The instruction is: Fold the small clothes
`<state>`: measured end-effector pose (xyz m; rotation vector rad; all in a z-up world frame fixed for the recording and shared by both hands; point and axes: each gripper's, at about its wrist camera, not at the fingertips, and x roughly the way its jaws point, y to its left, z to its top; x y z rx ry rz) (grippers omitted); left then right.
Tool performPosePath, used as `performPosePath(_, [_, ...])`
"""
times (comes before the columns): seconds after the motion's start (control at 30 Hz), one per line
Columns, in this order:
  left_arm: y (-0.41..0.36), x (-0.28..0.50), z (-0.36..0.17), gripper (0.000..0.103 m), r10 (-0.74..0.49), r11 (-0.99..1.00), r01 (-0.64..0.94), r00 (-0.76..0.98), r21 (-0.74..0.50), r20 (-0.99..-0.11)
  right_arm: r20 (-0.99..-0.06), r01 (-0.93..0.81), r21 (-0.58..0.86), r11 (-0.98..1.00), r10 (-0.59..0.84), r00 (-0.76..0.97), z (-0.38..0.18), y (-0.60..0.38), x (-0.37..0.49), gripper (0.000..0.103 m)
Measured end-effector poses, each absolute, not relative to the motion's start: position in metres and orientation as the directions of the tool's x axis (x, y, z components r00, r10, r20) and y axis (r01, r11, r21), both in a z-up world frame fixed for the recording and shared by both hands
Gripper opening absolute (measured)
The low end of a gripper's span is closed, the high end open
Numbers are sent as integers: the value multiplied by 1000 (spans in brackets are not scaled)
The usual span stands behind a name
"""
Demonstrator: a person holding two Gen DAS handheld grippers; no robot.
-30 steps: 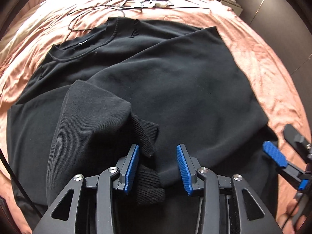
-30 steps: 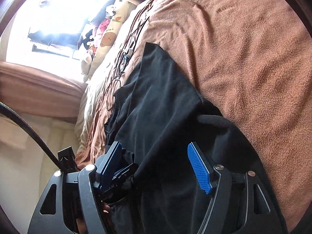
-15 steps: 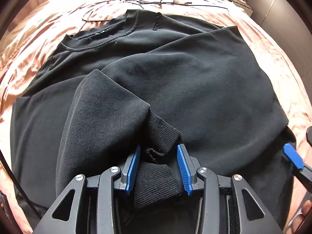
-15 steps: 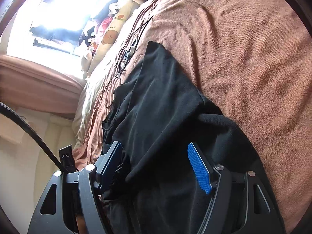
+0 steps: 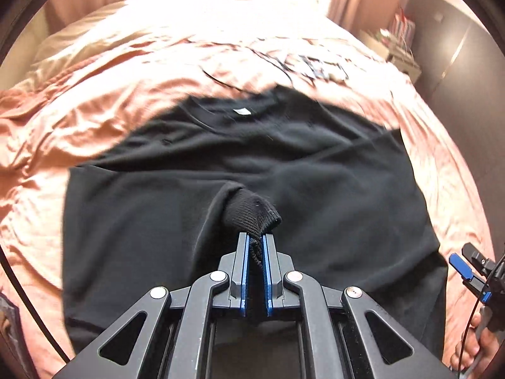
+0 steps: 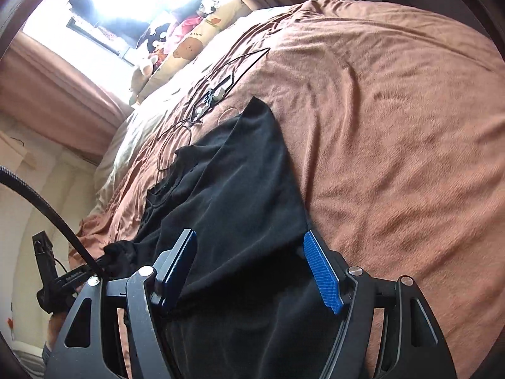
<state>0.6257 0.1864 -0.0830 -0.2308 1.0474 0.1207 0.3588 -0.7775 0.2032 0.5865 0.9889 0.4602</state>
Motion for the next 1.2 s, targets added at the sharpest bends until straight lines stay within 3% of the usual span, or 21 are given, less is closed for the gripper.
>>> performPosePath(0.33, [254,601,-40,7,11,943,-278,577,-184,-817,-747,-181,507,843,534,396,201,-762,396,69])
performPosePath(0.57, [283,590,-24,7,31,932,-306,603,-196,-797,-828,-264,408,874,476,295,175,-726,407,33])
performPosePath(0.63, [289,586,-27,7,36,929,-315,598,-193,-801,-842,-285,371,884,450,298,172,-721,407,27])
performPosePath(1.0, [330,574,-99,10,114,899,-429,430,-91,-896,-848,-312,322,894,419,325,182,-715,400,26])
performPosePath(1.07, [335,571,-105,16,125,892,-445,417,-82,-901,-846,-319,326,890,425,321,185,-715,399,26])
performPosePath(1.13, [340,569,-110,49,111,884,-456,422,-105,-900,-847,-335,319,887,425,319,187,-713,398,27])
performPosePath(1.2, [341,567,-113,59,121,885,-454,434,-100,-893,-852,-346,310,886,420,312,186,-712,399,27])
